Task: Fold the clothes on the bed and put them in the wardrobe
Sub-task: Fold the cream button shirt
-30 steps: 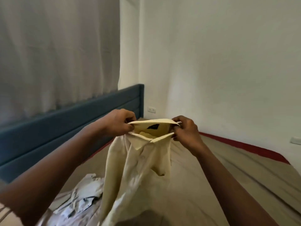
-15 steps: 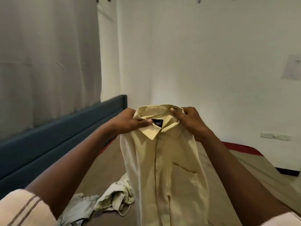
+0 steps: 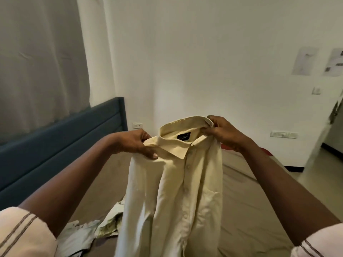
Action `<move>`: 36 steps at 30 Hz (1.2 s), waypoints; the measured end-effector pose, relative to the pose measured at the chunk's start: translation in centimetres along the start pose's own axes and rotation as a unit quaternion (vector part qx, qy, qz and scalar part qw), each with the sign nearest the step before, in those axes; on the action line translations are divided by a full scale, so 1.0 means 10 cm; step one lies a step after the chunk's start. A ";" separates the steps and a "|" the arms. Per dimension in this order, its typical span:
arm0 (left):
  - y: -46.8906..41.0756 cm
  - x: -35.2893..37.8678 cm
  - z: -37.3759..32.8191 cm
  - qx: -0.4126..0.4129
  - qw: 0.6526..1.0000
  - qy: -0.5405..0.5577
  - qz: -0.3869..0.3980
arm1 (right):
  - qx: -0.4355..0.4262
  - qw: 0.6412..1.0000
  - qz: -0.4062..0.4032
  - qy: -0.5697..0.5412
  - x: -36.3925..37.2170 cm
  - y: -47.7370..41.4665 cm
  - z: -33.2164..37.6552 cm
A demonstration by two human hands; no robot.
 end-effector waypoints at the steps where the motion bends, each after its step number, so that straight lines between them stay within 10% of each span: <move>1: -0.03 0.03 0.03 -0.005 1.000 0.003 0.013 | -0.006 1.000 -0.027 0.013 -0.06 -0.04 -0.08; 7: -0.30 0.13 0.23 -0.007 0.998 -0.031 0.051 | 0.110 0.961 -0.251 -0.033 -0.50 -0.05 -0.76; 10: -0.40 0.02 0.27 0.036 0.996 -0.039 -0.076 | 0.190 0.931 -0.308 -0.045 -0.56 0.07 -1.04; 14: -0.51 -0.18 -0.03 0.126 0.963 -0.113 -0.211 | 0.109 0.966 -0.236 0.002 -0.28 0.07 -0.70; 18: -0.72 0.05 -0.54 0.224 0.952 -0.138 -0.158 | 0.043 0.997 0.061 -0.008 0.81 -0.03 -0.08; 25: -0.07 0.11 -0.32 0.247 0.812 -0.165 -0.503 | 0.100 0.984 -0.106 -0.098 0.65 -0.10 -0.29; 29: -0.25 1.05 0.66 0.119 0.958 0.050 -0.257 | 0.175 0.935 -0.131 -0.280 0.58 -0.02 -0.50; 36: -0.57 1.57 1.09 0.004 0.937 0.334 -0.107 | 0.242 0.872 -0.109 -0.411 0.66 0.15 -0.63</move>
Point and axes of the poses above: each hand's wrist, its own y-axis away from the middle knuckle, its own x-axis out of the palm, z = x × y, the point moved 9 cm from there along -y, towards the middle knuckle, and after that the axes turned 8 degrees about x, right-handed, at the moved point
